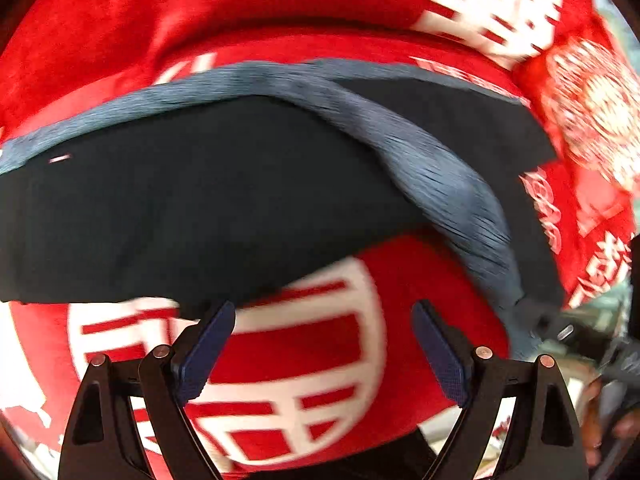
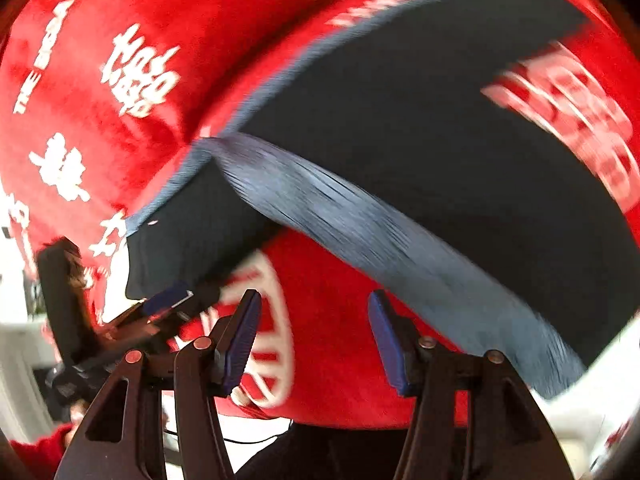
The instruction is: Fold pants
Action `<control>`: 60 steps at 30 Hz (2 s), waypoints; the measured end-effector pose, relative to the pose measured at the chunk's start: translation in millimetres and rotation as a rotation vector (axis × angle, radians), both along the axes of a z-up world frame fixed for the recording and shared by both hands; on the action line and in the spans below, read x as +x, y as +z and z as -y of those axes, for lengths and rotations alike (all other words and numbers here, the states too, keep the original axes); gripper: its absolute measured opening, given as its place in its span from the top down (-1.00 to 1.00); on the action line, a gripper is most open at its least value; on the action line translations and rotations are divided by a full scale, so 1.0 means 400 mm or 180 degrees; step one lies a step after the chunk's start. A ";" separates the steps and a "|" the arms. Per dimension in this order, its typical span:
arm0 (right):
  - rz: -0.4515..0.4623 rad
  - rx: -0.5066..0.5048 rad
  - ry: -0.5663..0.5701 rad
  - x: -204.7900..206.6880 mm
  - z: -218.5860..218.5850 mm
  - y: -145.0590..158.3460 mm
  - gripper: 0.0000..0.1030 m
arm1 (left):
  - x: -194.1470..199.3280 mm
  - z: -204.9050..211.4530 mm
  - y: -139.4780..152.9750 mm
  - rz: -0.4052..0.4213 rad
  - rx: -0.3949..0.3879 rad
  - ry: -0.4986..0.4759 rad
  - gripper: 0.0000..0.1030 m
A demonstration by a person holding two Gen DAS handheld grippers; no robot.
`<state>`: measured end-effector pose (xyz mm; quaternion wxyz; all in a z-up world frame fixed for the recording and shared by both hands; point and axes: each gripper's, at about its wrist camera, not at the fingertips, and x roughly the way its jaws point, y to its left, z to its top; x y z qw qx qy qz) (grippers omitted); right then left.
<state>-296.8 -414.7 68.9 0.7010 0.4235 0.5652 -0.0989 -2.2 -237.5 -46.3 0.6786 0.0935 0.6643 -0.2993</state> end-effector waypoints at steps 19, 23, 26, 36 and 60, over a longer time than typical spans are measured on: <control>-0.0315 -0.0013 -0.0567 -0.364 0.163 -0.141 -0.16 | -0.113 0.259 -0.077 -0.0315 -0.0178 -0.0307 -0.76; -0.0118 0.0203 -0.0457 -0.375 0.187 -0.161 -0.15 | -0.114 0.276 -0.085 -0.0323 -0.0127 -0.0213 -0.76; -0.0034 0.0274 -0.0373 -0.356 0.193 -0.168 -0.14 | -0.115 0.290 -0.085 -0.0363 -0.0152 -0.0176 -0.76; 0.0154 0.0818 -0.0201 -0.346 0.231 -0.149 0.93 | -0.118 0.351 -0.084 -0.0509 -0.0215 -0.0153 0.43; 0.0691 -0.0023 0.0345 0.246 0.815 0.078 0.94 | 0.226 0.552 0.119 0.0416 -0.0312 0.0524 0.66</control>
